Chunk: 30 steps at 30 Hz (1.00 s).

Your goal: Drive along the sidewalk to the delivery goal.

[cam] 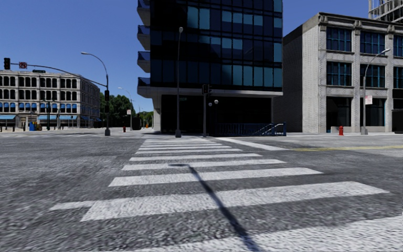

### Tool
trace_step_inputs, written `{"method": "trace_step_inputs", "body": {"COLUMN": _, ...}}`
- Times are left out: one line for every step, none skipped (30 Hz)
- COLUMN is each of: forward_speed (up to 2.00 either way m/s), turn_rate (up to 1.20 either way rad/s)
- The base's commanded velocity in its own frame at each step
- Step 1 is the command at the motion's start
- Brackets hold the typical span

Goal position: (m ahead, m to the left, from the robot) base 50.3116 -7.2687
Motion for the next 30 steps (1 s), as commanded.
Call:
{"method": "trace_step_inputs", "body": {"forward_speed": 1.63, "turn_rate": 0.18}}
{"method": "trace_step_inputs", "body": {"forward_speed": 1.63, "turn_rate": 0.18}}
{"method": "trace_step_inputs", "body": {"forward_speed": 1.63, "turn_rate": 0.19}}
{"method": "trace_step_inputs", "body": {"forward_speed": 1.63, "turn_rate": 0.19}}
{"method": "trace_step_inputs", "body": {"forward_speed": 1.63, "turn_rate": 0.19}}
{"method": "trace_step_inputs", "body": {"forward_speed": 1.63, "turn_rate": 0.19}}
{"method": "trace_step_inputs", "body": {"forward_speed": 1.63, "turn_rate": 0.2}}
{"method": "trace_step_inputs", "body": {"forward_speed": 1.63, "turn_rate": 0.21}}
{"method": "trace_step_inputs", "body": {"forward_speed": 1.63, "turn_rate": 0.22}}
{"method": "trace_step_inputs", "body": {"forward_speed": 1.63, "turn_rate": 0.22}}
{"method": "trace_step_inputs", "body": {"forward_speed": 1.63, "turn_rate": 0.22}}
{"method": "trace_step_inputs", "body": {"forward_speed": 1.63, "turn_rate": 0.22}}
{"method": "trace_step_inputs", "body": {"forward_speed": 1.63, "turn_rate": 0.22}}
{"method": "trace_step_inputs", "body": {"forward_speed": 1.63, "turn_rate": 0.22}}
{"method": "trace_step_inputs", "body": {"forward_speed": 1.63, "turn_rate": 0.22}}
{"method": "trace_step_inputs", "body": {"forward_speed": 1.63, "turn_rate": 0.22}}
{"method": "trace_step_inputs", "body": {"forward_speed": 1.63, "turn_rate": 0.22}}
{"method": "trace_step_inputs", "body": {"forward_speed": 1.64, "turn_rate": 0.22}}
{"method": "trace_step_inputs", "body": {"forward_speed": 1.64, "turn_rate": 0.22}}
{"method": "trace_step_inputs", "body": {"forward_speed": 1.65, "turn_rate": 0.22}}
{"method": "trace_step_inputs", "body": {"forward_speed": 1.68, "turn_rate": 0.22}}
{"method": "trace_step_inputs", "body": {"forward_speed": 1.75, "turn_rate": 0.22}}
{"method": "trace_step_inputs", "body": {"forward_speed": 1.75, "turn_rate": 0.22}}
{"method": "trace_step_inputs", "body": {"forward_speed": 1.77, "turn_rate": 0.22}}
{"method": "trace_step_inputs", "body": {"forward_speed": 1.77, "turn_rate": 0.22}}
{"method": "trace_step_inputs", "body": {"forward_speed": 1.78, "turn_rate": 0.22}}
{"method": "trace_step_inputs", "body": {"forward_speed": 1.78, "turn_rate": 0.22}}
{"method": "trace_step_inputs", "body": {"forward_speed": 1.81, "turn_rate": 0.22}}
{"method": "trace_step_inputs", "body": {"forward_speed": 1.85, "turn_rate": 0.22}}
{"method": "trace_step_inputs", "body": {"forward_speed": 1.88, "turn_rate": 0.22}}
